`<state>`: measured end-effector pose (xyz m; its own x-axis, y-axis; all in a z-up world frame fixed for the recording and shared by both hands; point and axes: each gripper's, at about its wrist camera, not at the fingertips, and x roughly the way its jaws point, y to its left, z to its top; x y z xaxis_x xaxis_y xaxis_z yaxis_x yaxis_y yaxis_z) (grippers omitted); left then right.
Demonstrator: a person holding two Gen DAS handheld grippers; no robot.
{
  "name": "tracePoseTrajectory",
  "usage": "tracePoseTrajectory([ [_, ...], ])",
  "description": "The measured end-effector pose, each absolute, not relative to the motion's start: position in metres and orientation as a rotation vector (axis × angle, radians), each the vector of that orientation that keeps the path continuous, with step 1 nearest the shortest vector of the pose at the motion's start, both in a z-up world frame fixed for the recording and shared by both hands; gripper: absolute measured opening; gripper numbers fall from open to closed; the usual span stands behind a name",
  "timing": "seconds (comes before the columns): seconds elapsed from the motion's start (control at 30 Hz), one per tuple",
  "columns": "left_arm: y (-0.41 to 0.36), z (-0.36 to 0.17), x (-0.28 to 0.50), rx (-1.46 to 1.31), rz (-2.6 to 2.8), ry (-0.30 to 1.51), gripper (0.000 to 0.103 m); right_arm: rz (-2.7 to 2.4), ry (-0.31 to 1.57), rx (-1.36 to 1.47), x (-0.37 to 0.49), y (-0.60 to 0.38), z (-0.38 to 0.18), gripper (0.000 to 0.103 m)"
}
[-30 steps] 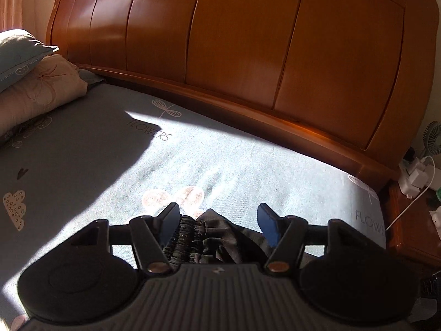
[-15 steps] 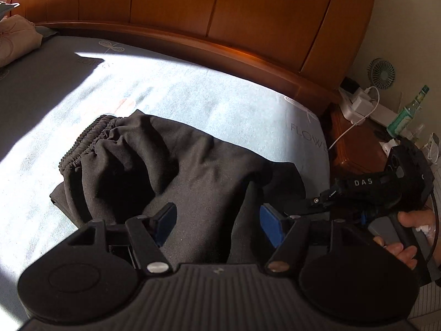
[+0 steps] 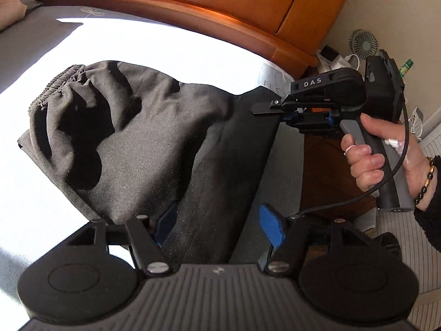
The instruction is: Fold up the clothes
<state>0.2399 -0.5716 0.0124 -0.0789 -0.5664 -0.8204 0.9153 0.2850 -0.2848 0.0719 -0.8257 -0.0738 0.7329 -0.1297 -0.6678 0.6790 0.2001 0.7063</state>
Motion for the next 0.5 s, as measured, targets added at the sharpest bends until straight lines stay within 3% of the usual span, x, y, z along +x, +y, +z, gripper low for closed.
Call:
tracePoseTrajectory([
  [0.07, -0.571, 0.011, 0.241, 0.419, -1.285, 1.066, 0.067, -0.621, 0.573, 1.221, 0.07, -0.826, -0.074, 0.009],
  [0.13, -0.572, 0.009, 0.242, 0.418, -1.28, 1.074, 0.067, -0.639, 0.615, 1.19, 0.067, -0.826, -0.075, 0.02],
  [0.27, -0.576, 0.011, 0.241, 0.431, -1.301, 1.045, 0.067, -0.673, 0.7, 1.126, 0.062, -0.827, -0.076, 0.029],
  [0.33, -0.58, 0.014, 0.242, 0.444, -1.316, 0.999, 0.067, -0.676, 0.691, 1.08, 0.055, -0.82, -0.067, 0.041],
  [0.5, -0.603, 0.007, 0.257, 0.45, -1.328, 0.891, 0.072, -0.624, 0.668, 0.955, 0.051, -0.803, -0.041, 0.053],
])
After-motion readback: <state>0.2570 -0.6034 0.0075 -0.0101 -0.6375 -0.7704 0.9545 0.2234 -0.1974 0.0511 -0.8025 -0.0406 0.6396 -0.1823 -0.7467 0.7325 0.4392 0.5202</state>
